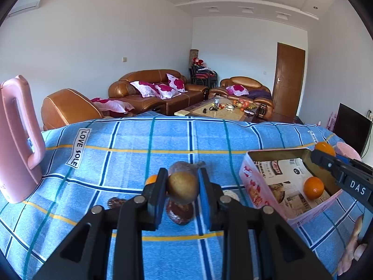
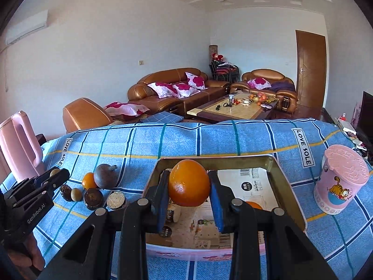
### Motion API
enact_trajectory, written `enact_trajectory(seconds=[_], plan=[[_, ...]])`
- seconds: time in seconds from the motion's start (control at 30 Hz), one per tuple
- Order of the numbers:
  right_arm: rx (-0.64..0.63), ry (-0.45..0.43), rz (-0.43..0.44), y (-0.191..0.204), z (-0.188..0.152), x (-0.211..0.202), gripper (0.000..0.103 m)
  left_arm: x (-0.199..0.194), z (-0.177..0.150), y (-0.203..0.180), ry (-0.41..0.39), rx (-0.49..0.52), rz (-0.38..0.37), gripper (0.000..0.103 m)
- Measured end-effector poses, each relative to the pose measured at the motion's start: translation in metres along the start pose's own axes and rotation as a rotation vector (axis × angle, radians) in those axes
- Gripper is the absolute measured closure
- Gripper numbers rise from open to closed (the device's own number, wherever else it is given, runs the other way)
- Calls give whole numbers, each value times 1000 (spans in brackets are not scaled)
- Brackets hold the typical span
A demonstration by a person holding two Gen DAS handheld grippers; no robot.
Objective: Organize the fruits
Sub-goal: 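Carry the orange into the tin box and release it while the left tool carries the kiwi, then lower the kiwi into the tin box and open the left tool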
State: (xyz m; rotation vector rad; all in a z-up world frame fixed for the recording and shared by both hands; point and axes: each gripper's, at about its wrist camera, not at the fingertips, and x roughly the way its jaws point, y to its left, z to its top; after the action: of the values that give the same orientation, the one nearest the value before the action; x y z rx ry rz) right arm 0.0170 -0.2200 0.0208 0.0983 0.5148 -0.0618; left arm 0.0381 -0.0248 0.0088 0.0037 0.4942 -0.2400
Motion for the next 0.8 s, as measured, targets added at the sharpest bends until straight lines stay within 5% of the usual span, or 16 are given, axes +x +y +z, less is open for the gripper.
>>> enact_trajectory(seconds=[0.8], plan=[[-24, 64, -104, -72, 4, 21, 69, 38, 10, -133, 54, 98, -130, 75]])
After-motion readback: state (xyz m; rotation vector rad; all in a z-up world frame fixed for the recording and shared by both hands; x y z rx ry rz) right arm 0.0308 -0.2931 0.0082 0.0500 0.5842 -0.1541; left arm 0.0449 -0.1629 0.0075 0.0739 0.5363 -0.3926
